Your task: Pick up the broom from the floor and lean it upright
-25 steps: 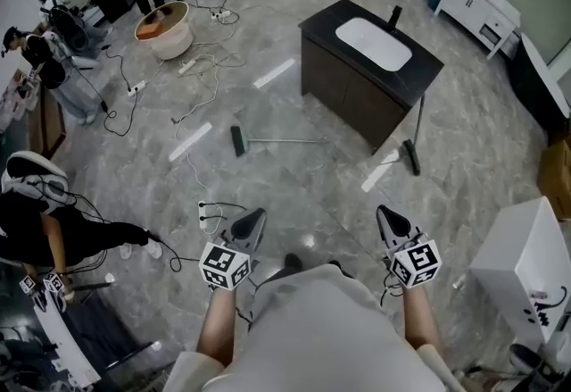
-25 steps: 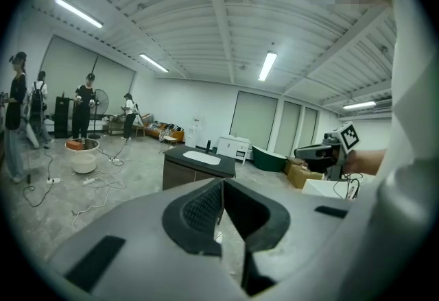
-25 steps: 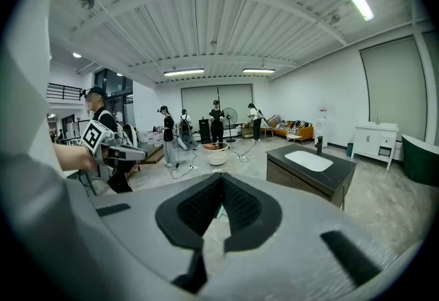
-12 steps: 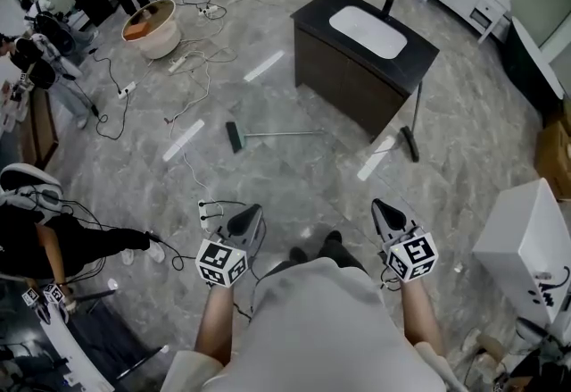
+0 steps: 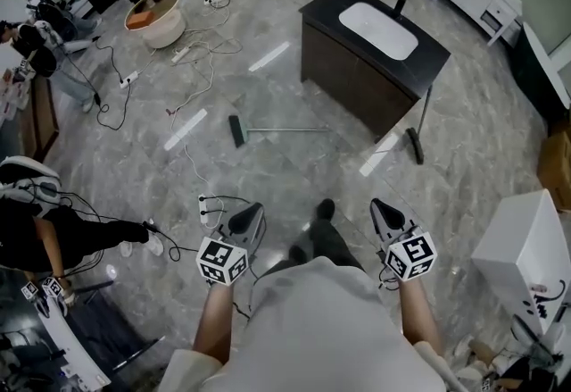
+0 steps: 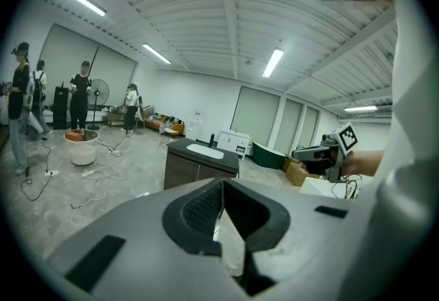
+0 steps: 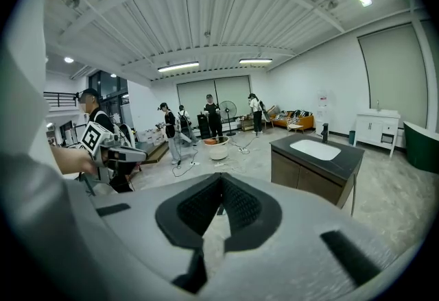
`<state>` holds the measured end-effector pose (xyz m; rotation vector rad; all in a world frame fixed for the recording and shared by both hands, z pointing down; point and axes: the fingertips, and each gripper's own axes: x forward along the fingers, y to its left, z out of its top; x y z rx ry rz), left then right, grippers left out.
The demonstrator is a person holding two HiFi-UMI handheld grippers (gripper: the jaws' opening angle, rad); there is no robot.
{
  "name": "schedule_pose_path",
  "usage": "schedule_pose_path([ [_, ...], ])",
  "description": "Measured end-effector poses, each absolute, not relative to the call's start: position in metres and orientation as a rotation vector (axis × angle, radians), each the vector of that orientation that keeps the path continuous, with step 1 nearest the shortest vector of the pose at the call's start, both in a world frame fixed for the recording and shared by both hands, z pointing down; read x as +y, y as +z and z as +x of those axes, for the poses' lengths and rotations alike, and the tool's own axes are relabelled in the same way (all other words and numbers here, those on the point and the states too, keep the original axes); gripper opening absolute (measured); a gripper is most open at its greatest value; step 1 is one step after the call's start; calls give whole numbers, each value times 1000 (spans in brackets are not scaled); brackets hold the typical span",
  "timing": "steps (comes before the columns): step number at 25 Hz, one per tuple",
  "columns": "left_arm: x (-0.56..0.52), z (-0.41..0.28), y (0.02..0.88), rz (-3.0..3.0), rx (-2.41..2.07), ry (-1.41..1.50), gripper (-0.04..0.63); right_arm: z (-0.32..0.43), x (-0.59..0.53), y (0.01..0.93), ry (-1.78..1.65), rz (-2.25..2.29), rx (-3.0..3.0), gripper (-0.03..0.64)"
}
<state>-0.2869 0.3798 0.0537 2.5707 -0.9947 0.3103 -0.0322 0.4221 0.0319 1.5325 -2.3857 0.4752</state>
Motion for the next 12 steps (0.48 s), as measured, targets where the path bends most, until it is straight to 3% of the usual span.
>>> schedule_pose_path([
  [12,271,-237,70,2523,-990,407,12,12,303,52,568,1457,-2398,0],
])
